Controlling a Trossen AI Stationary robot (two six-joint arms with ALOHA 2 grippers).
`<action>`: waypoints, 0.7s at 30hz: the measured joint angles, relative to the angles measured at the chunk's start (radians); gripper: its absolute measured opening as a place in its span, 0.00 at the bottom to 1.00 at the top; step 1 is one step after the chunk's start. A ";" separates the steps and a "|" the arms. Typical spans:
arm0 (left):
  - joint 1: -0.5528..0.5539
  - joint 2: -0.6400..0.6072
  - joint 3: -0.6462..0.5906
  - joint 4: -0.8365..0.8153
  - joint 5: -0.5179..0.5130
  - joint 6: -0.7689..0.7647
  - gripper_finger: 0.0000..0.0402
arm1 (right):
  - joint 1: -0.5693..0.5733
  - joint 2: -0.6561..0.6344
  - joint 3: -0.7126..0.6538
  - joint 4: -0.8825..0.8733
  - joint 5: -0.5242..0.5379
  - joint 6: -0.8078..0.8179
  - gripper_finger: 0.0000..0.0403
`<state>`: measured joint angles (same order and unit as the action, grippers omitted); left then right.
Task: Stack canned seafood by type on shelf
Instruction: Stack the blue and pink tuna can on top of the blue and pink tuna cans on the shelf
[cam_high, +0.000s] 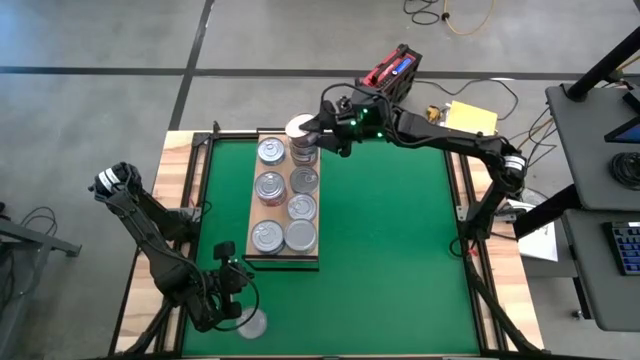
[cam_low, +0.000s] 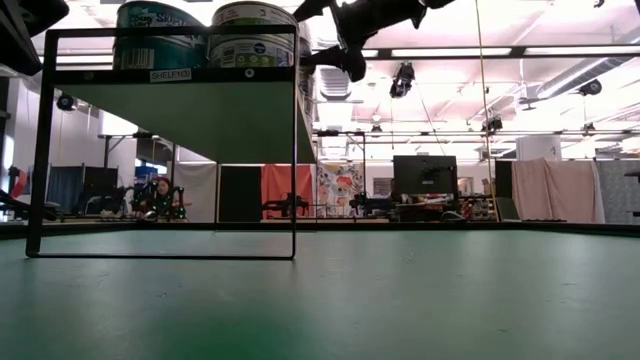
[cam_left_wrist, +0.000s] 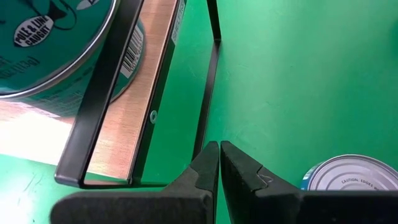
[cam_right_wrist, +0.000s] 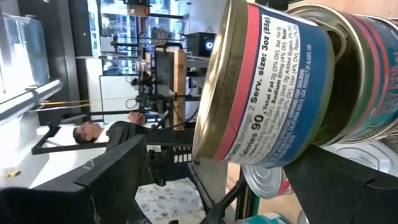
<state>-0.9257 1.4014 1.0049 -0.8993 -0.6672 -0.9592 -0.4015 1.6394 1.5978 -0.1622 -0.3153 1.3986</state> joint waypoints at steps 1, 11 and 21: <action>0.000 0.000 -0.001 0.000 -0.001 0.000 0.00 | 0.000 0.000 0.000 -0.005 0.000 -0.001 0.88; 0.000 0.000 -0.002 0.003 -0.003 -0.012 0.00 | 0.001 0.000 -0.001 -0.033 -0.020 -0.004 0.88; 0.000 0.000 -0.005 0.005 -0.006 -0.016 0.00 | 0.000 0.000 -0.001 -0.013 0.002 -0.011 0.88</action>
<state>-0.9257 1.4014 0.9997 -0.8944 -0.6732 -0.9753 -0.4010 1.6394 1.5970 -0.1753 -0.3130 1.3876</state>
